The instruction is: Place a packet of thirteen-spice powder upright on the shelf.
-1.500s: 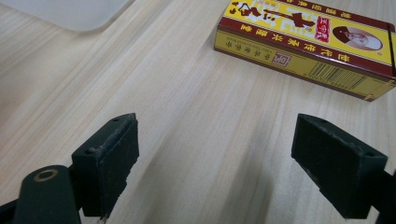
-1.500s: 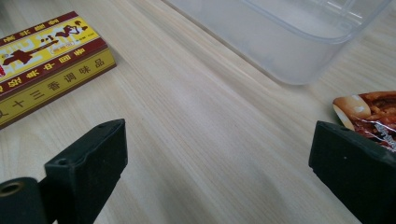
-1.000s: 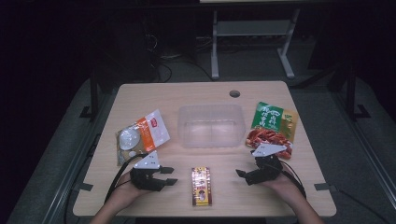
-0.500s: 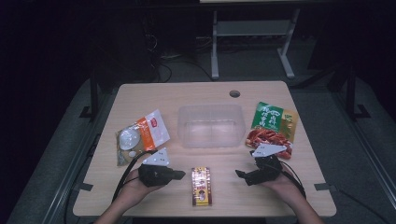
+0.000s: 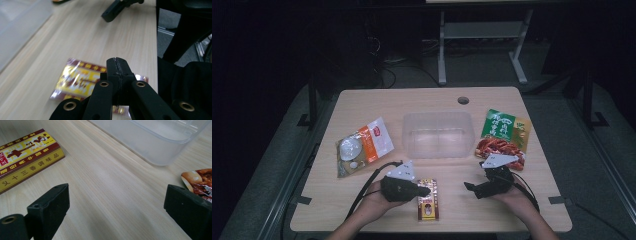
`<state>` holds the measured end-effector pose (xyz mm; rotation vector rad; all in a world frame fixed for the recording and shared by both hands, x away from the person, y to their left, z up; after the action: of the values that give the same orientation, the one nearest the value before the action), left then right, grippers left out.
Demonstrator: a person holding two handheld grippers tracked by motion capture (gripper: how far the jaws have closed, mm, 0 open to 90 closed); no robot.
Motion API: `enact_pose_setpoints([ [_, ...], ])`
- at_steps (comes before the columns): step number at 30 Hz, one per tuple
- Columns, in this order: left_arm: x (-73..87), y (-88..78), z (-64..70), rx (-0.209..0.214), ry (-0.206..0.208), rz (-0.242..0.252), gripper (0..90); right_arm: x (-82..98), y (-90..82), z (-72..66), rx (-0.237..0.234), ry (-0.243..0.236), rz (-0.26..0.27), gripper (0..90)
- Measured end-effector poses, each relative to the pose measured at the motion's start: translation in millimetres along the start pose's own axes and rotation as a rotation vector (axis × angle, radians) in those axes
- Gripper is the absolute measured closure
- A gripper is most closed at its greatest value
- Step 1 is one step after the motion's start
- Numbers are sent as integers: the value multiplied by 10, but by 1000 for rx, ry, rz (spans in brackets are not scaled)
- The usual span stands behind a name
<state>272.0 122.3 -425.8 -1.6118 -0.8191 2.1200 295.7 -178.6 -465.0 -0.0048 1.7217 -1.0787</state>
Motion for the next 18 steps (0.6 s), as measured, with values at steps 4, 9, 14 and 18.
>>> enact_pose_setpoints([
  [4,-60,225,117,42,28,-30,897,3,1,-11,-2,-6,-6,59],
  [9,-43,384,227,70,45,-66,897,2,8,-19,-7,-13,-9,60],
  [14,-27,453,259,75,50,-83,897,2,5,-17,-3,-3,-13,60],
  [18,-8,484,269,76,52,-99,896,4,9,-12,-6,-7,-14,60],
])
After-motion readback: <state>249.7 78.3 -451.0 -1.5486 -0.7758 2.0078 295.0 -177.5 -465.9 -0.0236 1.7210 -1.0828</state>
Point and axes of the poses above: each handheld gripper's, and its own axes: y roughly forward along the jaws, x roughly out of its underside, z roughly to its right, the point moved 1 cm from there along y, roughly forward along the jaws, and after that the axes turned 2 degrees about -y, right-handed, at the moved point
